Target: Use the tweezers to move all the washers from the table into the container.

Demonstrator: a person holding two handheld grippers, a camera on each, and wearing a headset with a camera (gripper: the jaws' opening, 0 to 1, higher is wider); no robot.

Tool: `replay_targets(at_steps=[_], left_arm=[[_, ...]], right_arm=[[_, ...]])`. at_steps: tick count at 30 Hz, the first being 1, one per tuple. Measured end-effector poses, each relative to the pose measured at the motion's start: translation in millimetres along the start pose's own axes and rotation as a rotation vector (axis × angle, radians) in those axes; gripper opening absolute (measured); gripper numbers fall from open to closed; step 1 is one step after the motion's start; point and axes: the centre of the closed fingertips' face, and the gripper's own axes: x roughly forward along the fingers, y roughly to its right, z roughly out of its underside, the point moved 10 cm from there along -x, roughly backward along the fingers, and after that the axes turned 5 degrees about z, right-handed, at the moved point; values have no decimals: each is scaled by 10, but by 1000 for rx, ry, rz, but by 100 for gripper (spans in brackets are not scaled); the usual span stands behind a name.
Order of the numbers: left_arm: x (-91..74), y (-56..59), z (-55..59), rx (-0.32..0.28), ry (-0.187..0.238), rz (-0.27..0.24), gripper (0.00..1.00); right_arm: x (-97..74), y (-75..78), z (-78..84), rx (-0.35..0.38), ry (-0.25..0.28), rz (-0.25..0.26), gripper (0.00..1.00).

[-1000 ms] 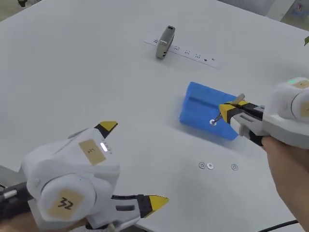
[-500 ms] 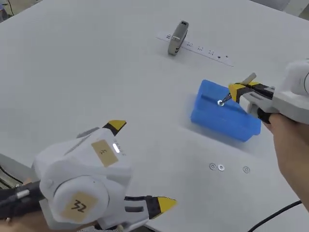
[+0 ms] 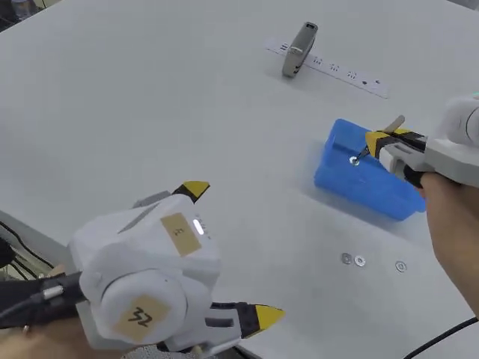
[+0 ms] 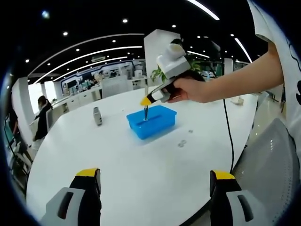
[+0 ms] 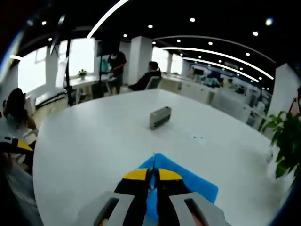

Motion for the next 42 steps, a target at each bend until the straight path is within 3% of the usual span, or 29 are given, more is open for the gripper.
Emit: replay_targets(at_steps=[8,26,33,42], left_arm=[[5,3,5,2,-6,3,99],[8,-20,14,-17,-11,-4,98],[1,-13,3,-17,-3,5,97],[2,-15,5,-16,-6,3,97]], right_arm=[[113,6,98,32,-27,-11,2],[294,-59,299,9,-94,-27,2],[256,-67,292,-10,-75,-27,2],[209,-61,272,55,-63,-16,3]])
